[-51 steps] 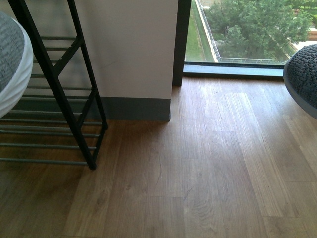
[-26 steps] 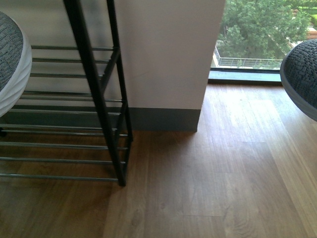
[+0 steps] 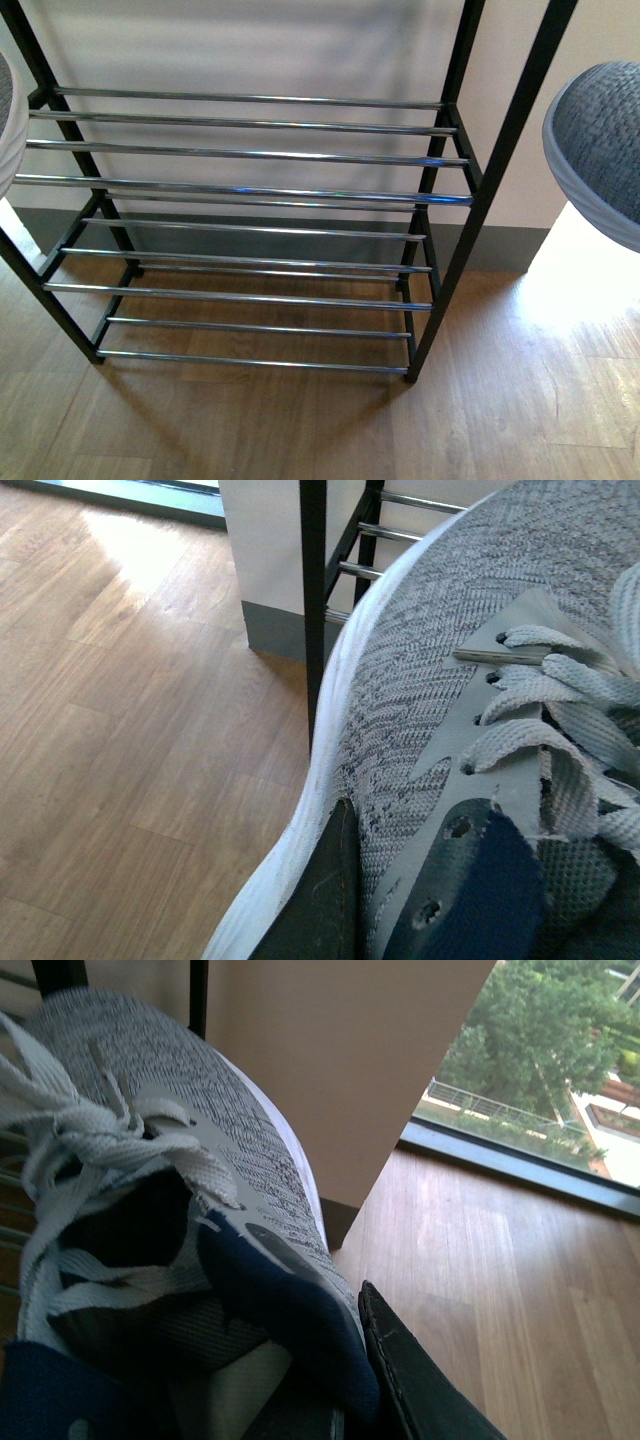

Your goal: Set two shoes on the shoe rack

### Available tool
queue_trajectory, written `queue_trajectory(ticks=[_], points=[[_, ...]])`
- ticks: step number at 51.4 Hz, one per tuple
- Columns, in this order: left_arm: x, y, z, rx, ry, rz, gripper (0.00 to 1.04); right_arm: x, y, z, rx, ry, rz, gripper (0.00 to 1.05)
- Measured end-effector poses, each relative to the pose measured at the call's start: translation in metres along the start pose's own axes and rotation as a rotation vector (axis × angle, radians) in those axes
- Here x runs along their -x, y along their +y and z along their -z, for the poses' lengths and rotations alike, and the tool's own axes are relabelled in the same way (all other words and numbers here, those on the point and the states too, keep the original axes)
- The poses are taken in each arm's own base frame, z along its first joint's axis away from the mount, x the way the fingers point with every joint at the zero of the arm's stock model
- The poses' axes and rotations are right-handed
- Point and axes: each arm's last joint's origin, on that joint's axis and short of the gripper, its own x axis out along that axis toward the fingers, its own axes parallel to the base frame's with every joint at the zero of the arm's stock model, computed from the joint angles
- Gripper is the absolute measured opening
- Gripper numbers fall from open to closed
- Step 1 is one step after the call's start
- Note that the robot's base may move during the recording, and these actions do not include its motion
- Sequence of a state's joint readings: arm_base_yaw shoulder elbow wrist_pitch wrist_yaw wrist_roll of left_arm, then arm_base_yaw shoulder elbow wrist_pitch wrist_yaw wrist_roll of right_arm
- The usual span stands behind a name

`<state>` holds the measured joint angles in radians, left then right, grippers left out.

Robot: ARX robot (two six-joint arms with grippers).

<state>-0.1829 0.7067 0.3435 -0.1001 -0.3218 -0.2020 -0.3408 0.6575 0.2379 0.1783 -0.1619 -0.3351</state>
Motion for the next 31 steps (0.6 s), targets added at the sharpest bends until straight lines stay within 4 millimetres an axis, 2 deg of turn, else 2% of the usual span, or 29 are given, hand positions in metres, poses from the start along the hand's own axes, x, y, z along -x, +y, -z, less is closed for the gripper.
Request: queue_trajectory(ticks=[31], points=[[0.0000, 0.0000, 0.0000, 0.000, 0.001, 0.002, 0.02, -0.0002, -0.0003, 0.0004, -0.002, 0.005, 0.006, 0.01]])
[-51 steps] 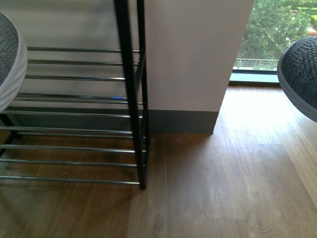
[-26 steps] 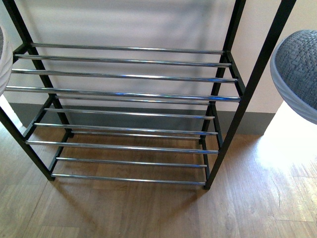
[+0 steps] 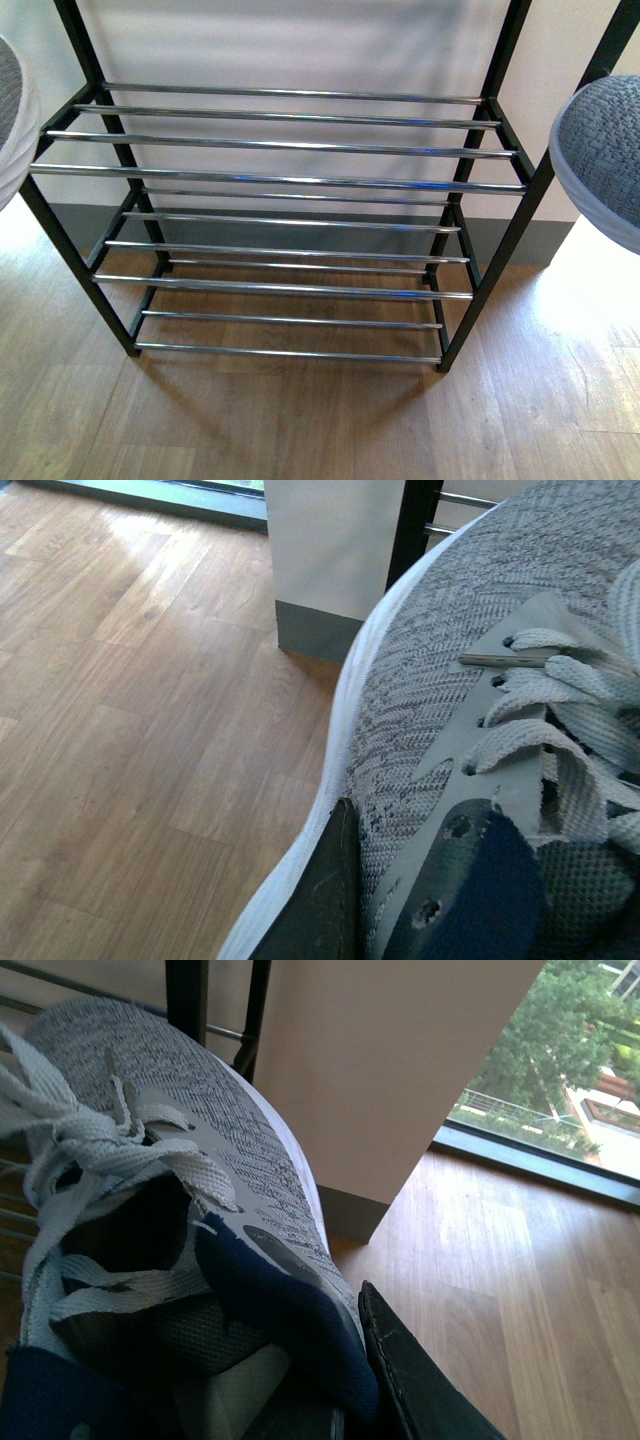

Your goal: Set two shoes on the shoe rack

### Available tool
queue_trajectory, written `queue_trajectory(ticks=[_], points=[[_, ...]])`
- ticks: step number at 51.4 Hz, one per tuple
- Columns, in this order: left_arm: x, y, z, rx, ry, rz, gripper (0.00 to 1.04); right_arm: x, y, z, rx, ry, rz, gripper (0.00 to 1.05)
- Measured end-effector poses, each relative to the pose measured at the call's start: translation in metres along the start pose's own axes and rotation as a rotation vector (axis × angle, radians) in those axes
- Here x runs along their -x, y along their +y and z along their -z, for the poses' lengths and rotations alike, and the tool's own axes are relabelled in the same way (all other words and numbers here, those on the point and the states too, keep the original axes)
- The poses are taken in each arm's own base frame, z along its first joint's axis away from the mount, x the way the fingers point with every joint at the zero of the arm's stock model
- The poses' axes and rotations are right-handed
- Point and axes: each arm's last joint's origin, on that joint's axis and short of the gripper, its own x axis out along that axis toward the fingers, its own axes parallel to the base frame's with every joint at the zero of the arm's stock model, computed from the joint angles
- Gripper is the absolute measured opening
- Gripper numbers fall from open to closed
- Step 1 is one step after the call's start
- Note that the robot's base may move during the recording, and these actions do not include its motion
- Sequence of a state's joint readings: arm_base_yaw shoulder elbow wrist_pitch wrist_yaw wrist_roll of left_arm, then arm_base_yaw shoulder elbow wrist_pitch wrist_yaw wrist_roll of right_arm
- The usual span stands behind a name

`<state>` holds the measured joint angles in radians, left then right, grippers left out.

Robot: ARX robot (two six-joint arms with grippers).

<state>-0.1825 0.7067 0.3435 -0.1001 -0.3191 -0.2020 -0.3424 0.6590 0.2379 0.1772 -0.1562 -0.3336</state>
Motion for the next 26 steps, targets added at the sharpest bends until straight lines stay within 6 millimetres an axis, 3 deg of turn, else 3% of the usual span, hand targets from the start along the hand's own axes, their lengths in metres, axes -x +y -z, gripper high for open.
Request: queue_trajectory(ticks=[26], points=[[-0.0001, -0.0006, 0.0003, -0.001, 0.004, 0.012, 0.02, -0.0001, -0.0002, 0.0008, -0.001, 0.005, 0.009, 0.01]])
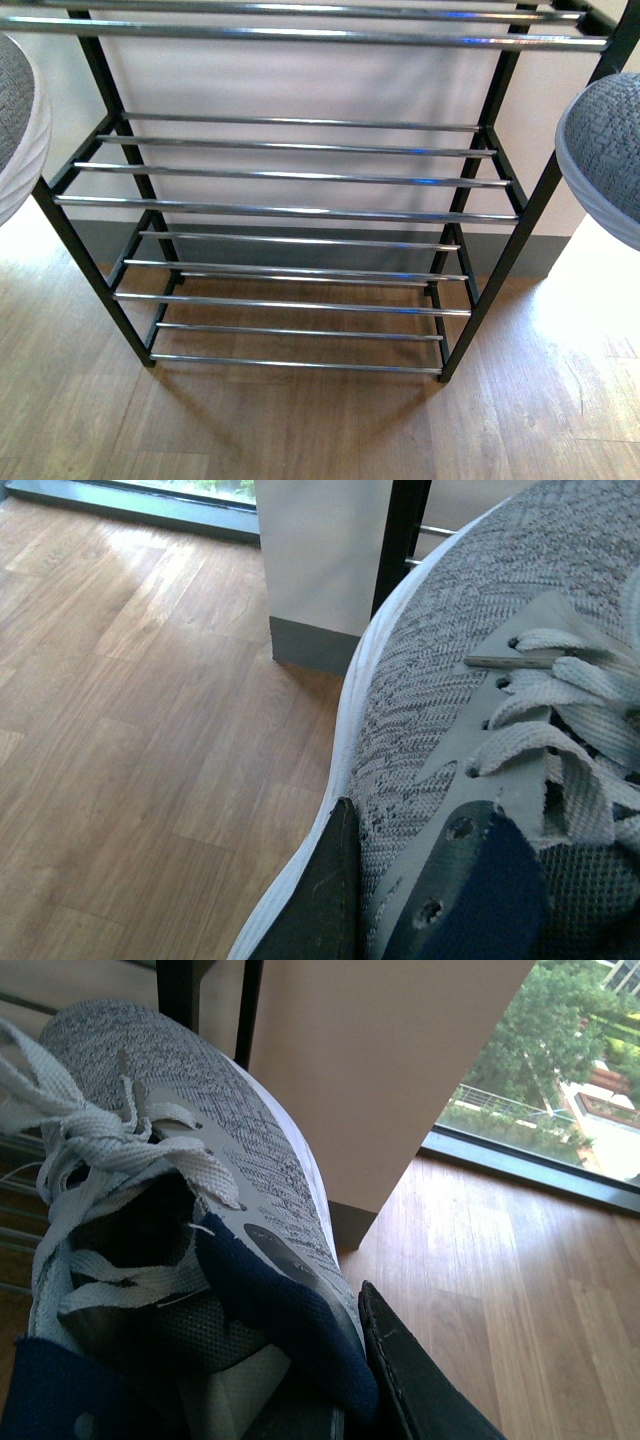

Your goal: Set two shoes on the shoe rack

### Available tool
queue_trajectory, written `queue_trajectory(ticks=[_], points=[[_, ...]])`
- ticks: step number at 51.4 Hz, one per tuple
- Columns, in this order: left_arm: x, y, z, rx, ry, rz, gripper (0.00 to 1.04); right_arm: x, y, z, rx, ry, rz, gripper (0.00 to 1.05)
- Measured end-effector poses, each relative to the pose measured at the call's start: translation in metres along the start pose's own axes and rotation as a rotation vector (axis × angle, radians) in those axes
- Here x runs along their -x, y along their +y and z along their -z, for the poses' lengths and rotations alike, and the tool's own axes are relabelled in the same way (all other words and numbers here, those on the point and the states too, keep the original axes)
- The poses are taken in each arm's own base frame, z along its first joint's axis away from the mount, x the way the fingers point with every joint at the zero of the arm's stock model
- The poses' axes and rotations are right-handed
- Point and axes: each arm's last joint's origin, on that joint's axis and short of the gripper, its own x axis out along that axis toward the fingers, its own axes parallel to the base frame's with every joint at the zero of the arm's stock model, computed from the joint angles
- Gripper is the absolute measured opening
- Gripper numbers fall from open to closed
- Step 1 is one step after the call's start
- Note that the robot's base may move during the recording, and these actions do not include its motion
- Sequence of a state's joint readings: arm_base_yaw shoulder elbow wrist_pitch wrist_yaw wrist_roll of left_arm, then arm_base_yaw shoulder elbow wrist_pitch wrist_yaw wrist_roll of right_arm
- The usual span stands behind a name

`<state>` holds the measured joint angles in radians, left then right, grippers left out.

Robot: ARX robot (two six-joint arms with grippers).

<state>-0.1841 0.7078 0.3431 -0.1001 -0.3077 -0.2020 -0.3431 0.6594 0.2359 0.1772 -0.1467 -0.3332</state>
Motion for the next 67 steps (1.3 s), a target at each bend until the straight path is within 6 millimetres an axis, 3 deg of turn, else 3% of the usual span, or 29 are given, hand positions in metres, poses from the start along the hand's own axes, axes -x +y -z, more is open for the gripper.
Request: queue_trajectory(ticks=[57, 67], points=[[0.000, 0.000, 0.000, 0.001, -0.003, -0.011, 0.02, 0.000, 0.000, -0.001, 0.000, -0.004, -0.007, 0.01], [0.000, 0.000, 0.000, 0.001, 0.000, 0.003, 0.02, -0.016, 0.007, -0.016, -0.195, -0.116, -0.185, 0.01]])
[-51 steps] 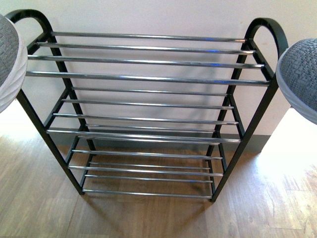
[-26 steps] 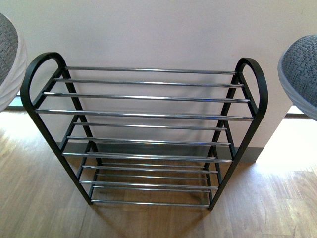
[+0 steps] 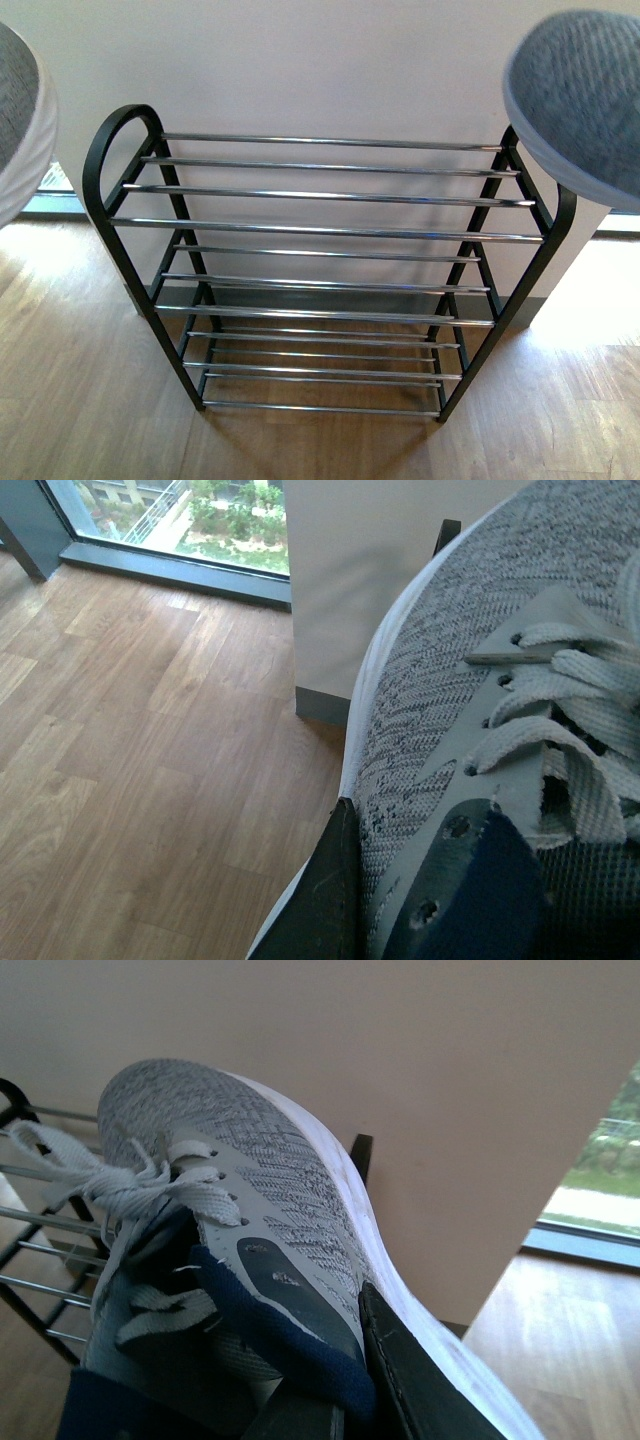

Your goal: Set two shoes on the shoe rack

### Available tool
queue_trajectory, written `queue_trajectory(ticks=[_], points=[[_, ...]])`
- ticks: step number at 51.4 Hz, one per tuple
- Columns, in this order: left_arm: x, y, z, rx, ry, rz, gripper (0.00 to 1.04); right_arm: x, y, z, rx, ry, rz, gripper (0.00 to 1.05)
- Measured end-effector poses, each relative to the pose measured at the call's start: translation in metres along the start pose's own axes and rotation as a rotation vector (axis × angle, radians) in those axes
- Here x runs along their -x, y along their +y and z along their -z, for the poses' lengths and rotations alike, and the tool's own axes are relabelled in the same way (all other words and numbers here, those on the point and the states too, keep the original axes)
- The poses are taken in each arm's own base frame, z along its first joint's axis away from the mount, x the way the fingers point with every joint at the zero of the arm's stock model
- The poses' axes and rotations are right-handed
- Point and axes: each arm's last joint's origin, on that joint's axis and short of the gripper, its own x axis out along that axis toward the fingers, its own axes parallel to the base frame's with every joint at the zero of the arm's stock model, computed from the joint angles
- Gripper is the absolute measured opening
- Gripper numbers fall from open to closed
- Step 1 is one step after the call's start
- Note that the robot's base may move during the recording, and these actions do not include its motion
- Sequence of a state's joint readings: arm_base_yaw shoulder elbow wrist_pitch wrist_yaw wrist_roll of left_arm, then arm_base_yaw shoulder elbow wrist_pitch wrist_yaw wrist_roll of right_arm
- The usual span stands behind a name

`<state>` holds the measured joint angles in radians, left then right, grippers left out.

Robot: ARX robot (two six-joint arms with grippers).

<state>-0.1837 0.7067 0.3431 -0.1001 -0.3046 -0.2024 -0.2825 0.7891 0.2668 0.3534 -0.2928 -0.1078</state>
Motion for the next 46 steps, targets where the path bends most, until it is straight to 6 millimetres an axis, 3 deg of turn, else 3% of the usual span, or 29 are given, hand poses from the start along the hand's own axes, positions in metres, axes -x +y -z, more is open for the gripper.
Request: queue_trajectory(ticks=[11, 19, 32, 46], points=[[0.000, 0.000, 0.000, 0.000, -0.001, -0.003, 0.02, -0.064, 0.025, -0.049, -0.158, 0.115, -0.055, 0.01], [0.000, 0.000, 0.000, 0.000, -0.001, -0.003, 0.02, -0.095, 0.035, -0.065, -0.270, 0.173, -0.019, 0.01], [0.000, 0.000, 0.000, 0.000, -0.001, -0.003, 0.02, -0.145, 0.057, -0.064, -0.302, 0.234, 0.077, 0.01], [0.000, 0.000, 0.000, 0.000, -0.001, -0.003, 0.02, -0.176, 0.074, -0.053, -0.386, 0.350, 0.138, 0.01]])
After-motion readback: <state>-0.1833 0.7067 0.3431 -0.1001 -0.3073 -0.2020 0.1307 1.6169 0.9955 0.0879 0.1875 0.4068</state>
